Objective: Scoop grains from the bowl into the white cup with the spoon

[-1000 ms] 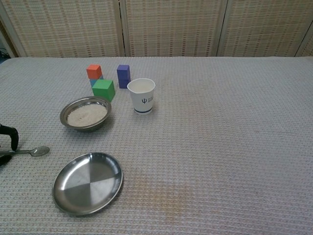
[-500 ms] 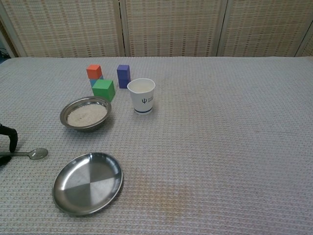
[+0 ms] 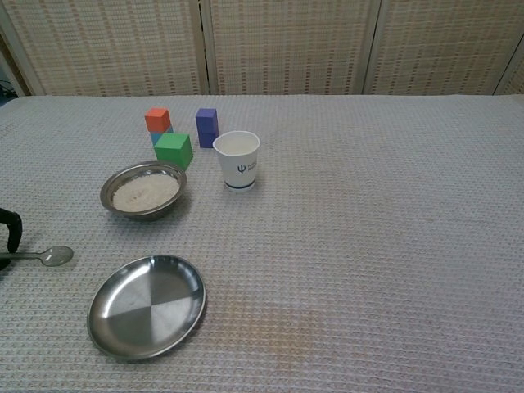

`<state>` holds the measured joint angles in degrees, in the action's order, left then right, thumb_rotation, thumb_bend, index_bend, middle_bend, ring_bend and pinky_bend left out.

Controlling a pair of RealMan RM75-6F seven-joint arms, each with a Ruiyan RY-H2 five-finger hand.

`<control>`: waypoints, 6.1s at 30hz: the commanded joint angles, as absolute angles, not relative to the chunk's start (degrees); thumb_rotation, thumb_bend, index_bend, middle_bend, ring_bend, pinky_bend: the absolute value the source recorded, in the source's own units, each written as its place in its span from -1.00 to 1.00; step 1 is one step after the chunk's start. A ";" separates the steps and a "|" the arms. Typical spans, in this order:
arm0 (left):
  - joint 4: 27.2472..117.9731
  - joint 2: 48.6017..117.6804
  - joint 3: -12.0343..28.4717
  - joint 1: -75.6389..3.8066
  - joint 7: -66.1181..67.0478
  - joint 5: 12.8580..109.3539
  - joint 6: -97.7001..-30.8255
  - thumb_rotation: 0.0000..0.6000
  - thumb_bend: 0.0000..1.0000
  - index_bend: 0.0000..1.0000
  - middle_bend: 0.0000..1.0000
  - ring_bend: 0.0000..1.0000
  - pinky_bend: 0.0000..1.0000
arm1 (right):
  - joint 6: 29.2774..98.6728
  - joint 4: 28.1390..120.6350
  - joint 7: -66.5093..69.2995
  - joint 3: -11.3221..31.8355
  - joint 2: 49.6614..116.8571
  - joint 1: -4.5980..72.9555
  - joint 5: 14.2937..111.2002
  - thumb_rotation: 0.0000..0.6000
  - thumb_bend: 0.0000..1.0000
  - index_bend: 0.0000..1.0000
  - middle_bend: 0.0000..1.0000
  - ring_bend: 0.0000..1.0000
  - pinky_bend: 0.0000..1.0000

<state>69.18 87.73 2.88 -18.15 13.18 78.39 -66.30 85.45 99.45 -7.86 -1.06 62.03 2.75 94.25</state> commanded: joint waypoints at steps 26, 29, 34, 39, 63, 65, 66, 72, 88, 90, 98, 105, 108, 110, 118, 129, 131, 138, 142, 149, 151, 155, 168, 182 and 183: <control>79.45 81.01 8.44 -22.84 31.55 70.83 -66.78 1.00 0.15 0.40 1.00 1.00 1.00 | 86.62 99.85 -7.60 -1.84 61.57 2.33 96.48 1.00 -0.74 -1.00 -1.00 -1.00 -1.00; 82.17 80.78 9.37 -23.68 34.49 69.64 -67.46 1.00 0.15 0.40 1.00 1.00 1.00 | 86.49 99.99 -7.62 -1.97 61.45 2.34 96.62 1.00 -0.74 -1.00 -1.00 -1.00 -1.00; 85.13 80.54 10.70 -25.90 38.66 68.31 -67.47 1.00 0.14 0.40 1.00 1.00 1.00 | 85.85 99.98 -7.51 -2.06 61.39 2.58 96.46 1.00 -0.75 -1.00 -1.00 -1.00 -1.00; 87.11 80.44 11.87 -28.26 42.65 65.81 -66.65 1.00 0.14 0.40 1.00 1.00 1.00 | 86.12 100.08 -7.10 -2.05 61.11 2.49 96.56 1.00 -0.74 -1.00 -1.00 -1.00 -1.00; 75.17 93.14 7.49 -36.39 61.12 68.13 -72.49 1.00 0.14 0.39 1.00 1.00 1.00 | 85.85 100.71 -6.97 -2.67 60.65 2.41 97.29 1.00 -0.74 -1.00 -1.00 -1.00 -1.00; 72.75 94.16 6.50 -36.78 62.70 70.78 -74.12 1.00 0.14 0.39 1.00 1.00 1.00 | 85.85 100.74 -6.93 -2.71 60.59 2.40 97.36 1.00 -0.74 -1.00 -1.00 -1.00 -1.00; 71.12 94.96 5.93 -36.98 63.41 72.30 -74.97 1.00 0.14 0.39 1.00 1.00 1.00 | 85.85 100.77 -6.89 -2.75 60.54 2.40 97.43 1.00 -0.74 -1.00 -1.00 -1.00 -1.00; 63.99 98.60 5.33 -38.07 64.61 76.27 -76.56 1.00 0.14 0.40 1.00 1.00 1.00 | 85.84 100.99 -6.52 -3.06 60.25 2.37 97.89 1.00 -0.74 -1.00 -1.00 -1.00 -1.00; 50.79 104.50 6.12 -39.78 65.34 78.74 -75.23 1.00 0.12 0.39 1.00 1.00 1.00 | 84.28 101.65 -3.82 -4.26 58.73 3.00 98.95 1.00 -0.74 -1.00 -1.00 -1.00 -1.00; 49.85 105.05 6.26 -39.60 65.42 78.59 -75.11 1.00 0.11 0.38 1.00 1.00 1.00 | 84.08 101.68 -3.91 -4.25 58.73 3.06 98.80 1.00 -0.74 -1.00 -1.00 -1.00 -1.00; 47.14 106.42 5.91 -39.08 63.50 79.65 -75.22 1.00 0.08 0.38 1.00 1.00 1.00 | 84.09 101.74 -4.01 -4.13 58.74 3.06 98.54 1.00 -0.74 -1.00 -1.00 -1.00 -1.00; 49.27 106.29 4.99 -38.36 61.96 80.82 -74.92 1.00 0.08 0.38 1.00 1.00 1.00 | 84.30 101.74 -4.00 -4.07 58.74 3.00 98.54 1.00 -0.74 -1.00 -1.00 -1.00 -1.00; 51.55 105.83 4.77 -37.93 61.91 81.24 -75.18 1.00 0.08 0.38 1.00 1.00 1.00 | 84.36 101.73 -3.92 -4.07 58.71 2.98 98.57 1.00 -0.74 -1.00 -1.00 -1.00 -1.00; 53.37 105.25 4.82 -37.74 61.51 81.43 -75.33 1.00 0.08 0.38 1.00 1.00 1.00 | 84.43 101.71 -3.84 -4.07 58.70 2.96 98.60 1.00 -0.74 -1.00 -1.00 -1.00 -1.00; 61.55 101.88 7.28 -36.89 61.32 77.61 -72.76 1.00 0.08 0.38 1.00 1.00 1.00 | 84.41 101.69 -3.72 -4.10 58.63 2.96 98.60 1.00 -0.74 -1.00 -1.00 -1.00 -1.00; 69.41 97.74 10.85 -36.15 58.54 70.17 -68.39 1.00 0.08 0.44 1.00 1.00 1.00 | 83.79 101.73 -4.04 -4.05 58.76 3.16 98.18 1.00 -0.74 -1.00 -1.00 -1.00 -1.00; 71.35 96.40 11.53 -36.17 57.40 68.43 -66.92 1.00 0.08 0.45 1.00 1.00 1.00 | 83.66 101.77 -4.16 -4.02 58.80 3.20 98.05 1.00 -0.74 -1.00 -1.00 -1.00 -1.00; 75.71 93.09 13.52 -36.60 55.64 64.72 -66.08 1.00 0.05 0.45 1.00 1.00 1.00 | 83.63 101.86 -4.24 -4.03 58.74 3.21 97.99 1.00 -0.74 -1.00 -1.00 -1.00 -1.00; 78.13 91.75 14.52 -36.65 54.64 62.92 -66.52 1.00 0.05 0.48 1.00 1.00 1.00 | 83.32 101.82 -4.07 -4.00 58.71 3.34 97.74 1.00 -0.74 -1.00 -1.00 -1.00 -1.00; 84.07 87.78 17.17 -37.50 53.49 52.28 -61.89 1.00 0.05 0.48 1.00 1.00 1.00 | 83.46 101.87 -3.84 -4.04 58.54 3.31 97.85 1.00 -0.74 -1.00 -1.00 -1.00 -1.00; 85.20 86.85 17.52 -37.94 53.04 48.97 -60.40 1.00 0.05 0.48 1.00 1.00 1.00 | 83.37 101.83 -3.83 -4.08 58.55 3.36 97.91 1.00 -0.74 -1.00 -1.00 -1.00 -1.00; 86.86 85.37 17.93 -39.03 51.91 42.89 -57.67 1.00 0.05 0.48 1.00 1.00 1.00 | 83.22 101.85 -3.84 -4.17 58.56 3.42 98.00 1.00 -0.74 -1.00 -1.00 -1.00 -1.00; 92.21 79.00 19.47 -43.42 44.88 29.49 -52.74 1.00 0.05 0.49 1.00 1.00 1.00 | 83.45 101.79 -3.52 -4.22 58.37 3.40 98.21 1.00 -0.74 -1.00 -1.00 -1.00 -1.00; 94.76 77.56 20.97 -52.75 43.36 18.50 -54.02 1.00 0.04 0.50 1.00 1.00 1.00 | 83.56 101.73 -3.10 -4.09 58.23 3.44 98.07 1.00 -0.74 -1.00 -1.00 -1.00 -1.00; 94.43 77.95 20.95 -53.81 43.74 17.65 -54.56 1.00 0.05 0.50 1.00 1.00 1.00 | 83.62 101.68 -2.91 -4.07 58.16 3.45 98.07 1.00 -0.74 -1.00 -1.00 -1.00 -1.00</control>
